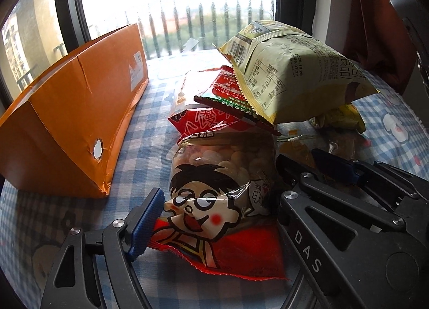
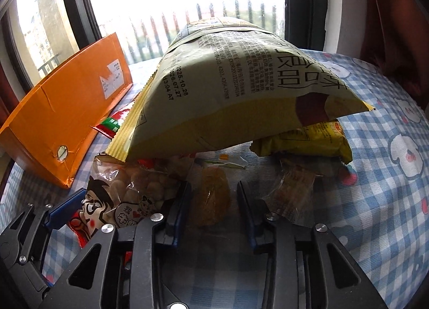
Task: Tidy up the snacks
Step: 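Lower the right tool onto a clear cake packet while the left tool reaches the red cartoon bag, then close the right tool on the clear cake packet while the left tool grasps the red cartoon bag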
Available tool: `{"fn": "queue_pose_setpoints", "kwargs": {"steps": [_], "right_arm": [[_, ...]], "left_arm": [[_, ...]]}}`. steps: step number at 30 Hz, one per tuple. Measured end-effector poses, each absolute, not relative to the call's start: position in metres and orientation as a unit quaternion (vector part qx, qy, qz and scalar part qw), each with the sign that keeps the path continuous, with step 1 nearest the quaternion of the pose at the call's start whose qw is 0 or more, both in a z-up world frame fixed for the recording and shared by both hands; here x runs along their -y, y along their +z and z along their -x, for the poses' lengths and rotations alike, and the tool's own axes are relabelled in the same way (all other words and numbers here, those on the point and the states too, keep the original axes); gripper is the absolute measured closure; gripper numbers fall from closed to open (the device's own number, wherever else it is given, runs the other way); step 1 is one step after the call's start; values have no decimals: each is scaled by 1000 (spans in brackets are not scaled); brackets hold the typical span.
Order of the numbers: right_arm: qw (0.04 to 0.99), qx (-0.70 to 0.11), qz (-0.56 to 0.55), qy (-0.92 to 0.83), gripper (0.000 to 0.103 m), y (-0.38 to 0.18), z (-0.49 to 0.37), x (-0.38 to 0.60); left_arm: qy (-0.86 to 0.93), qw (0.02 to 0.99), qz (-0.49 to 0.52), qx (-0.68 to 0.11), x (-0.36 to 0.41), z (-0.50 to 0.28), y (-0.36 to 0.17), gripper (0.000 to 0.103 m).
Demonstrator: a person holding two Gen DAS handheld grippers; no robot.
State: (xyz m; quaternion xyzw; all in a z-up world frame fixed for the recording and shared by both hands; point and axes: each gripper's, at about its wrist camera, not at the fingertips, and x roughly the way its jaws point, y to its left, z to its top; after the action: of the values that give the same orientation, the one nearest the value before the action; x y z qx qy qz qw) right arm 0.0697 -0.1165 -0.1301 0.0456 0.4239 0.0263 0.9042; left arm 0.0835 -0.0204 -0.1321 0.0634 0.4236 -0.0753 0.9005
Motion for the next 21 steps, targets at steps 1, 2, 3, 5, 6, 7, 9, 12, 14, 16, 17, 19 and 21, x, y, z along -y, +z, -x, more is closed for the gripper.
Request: {"fn": "queue_pose_setpoints", "kwargs": {"steps": [1,2,3,5,6,7,9,12,14,16,17,19,21], "right_arm": [[904,-424,-46,27,69,-130,-68,116],[904,-425,-45,29,69,-129,-66,115],[904,-425,-45,30,70,-129,-64,114],[903,-426,-44,32,72,-128,-60,113],[902,-427,-45,34,73,-128,-58,113],[902,-428,-45,36,73,-128,-55,112],[901,-430,-46,38,73,-128,-51,111],[900,-430,-47,43,73,-127,-44,110],[900,-431,-48,46,74,-127,-40,109],[899,-432,-50,49,74,-127,-37,108],[899,-432,-51,50,74,-126,-35,107],[899,-431,-53,53,74,-125,-32,106],[900,-428,-53,56,74,-123,-29,104]], "left_arm": [[-77,900,-65,-423,21,-81,-132,23],[-77,900,-66,-424,20,-79,-131,23],[-77,900,-65,-425,20,-77,-131,23],[-77,899,-63,-426,20,-72,-130,25],[-77,899,-62,-426,19,-70,-130,25],[-76,899,-60,-426,19,-68,-130,26],[-75,900,-58,-426,18,-63,-129,28],[-72,900,-56,-427,17,-56,-128,29],[-71,899,-55,-428,15,-52,-127,30],[-70,899,-51,-428,14,-48,-126,32],[-69,900,-49,-429,13,-47,-125,33],[-68,901,-45,-427,11,-45,-122,35],[-65,903,-41,-423,9,-42,-119,36]]}}
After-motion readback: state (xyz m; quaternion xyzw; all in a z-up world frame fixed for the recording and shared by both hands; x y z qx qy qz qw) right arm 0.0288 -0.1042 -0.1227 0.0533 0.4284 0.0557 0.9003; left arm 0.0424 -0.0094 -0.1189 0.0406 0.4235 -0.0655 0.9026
